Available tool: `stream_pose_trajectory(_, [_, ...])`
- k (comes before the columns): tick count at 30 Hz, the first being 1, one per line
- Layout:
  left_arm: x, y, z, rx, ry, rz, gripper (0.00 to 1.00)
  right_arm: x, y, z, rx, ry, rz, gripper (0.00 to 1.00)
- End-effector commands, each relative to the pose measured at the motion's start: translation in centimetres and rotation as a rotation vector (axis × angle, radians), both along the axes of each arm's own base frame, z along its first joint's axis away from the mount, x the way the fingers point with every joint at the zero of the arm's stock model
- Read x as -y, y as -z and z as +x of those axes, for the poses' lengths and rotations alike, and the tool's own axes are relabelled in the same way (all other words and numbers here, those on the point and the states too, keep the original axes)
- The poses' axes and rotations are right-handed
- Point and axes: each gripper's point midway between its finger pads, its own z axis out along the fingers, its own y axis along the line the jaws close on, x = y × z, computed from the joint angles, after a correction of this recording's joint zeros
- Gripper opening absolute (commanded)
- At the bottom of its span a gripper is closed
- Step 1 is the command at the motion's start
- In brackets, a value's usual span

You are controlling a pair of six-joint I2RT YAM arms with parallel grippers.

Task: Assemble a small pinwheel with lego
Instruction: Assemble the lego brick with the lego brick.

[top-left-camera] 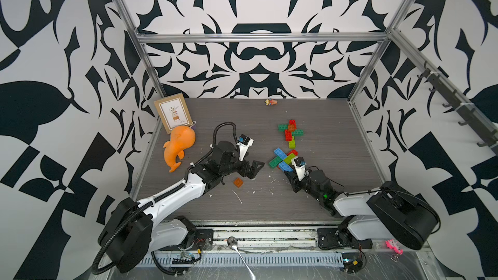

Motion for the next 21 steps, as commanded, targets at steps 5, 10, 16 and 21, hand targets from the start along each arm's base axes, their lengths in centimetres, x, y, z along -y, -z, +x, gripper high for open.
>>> stream_pose_trajectory(5, [0.6, -0.8, 0.5, -0.026, 0.006, -0.019, 1.0, -1.1, -1.9, 1.6, 0.09, -0.004, 0.058, 0.0])
stream_pose_trajectory(10, [0.8, -0.3, 0.4, -0.08, 0.012, 0.007, 0.96, -1.4, -0.9, 1.8, 0.069, -0.011, 0.047, 0.0])
stream_pose_trajectory(16, [2.2, 0.7, 0.3, -0.215, 0.069, 0.049, 0.78, -1.5, 0.2, 2.2, 0.039, 0.003, 0.036, 0.0])
stream_pose_trajectory(21, [4.7, 2.2, -0.2, -0.363, 0.172, 0.049, 0.5, -1.3, 1.1, 2.5, 0.03, 0.022, 0.035, 0.0])
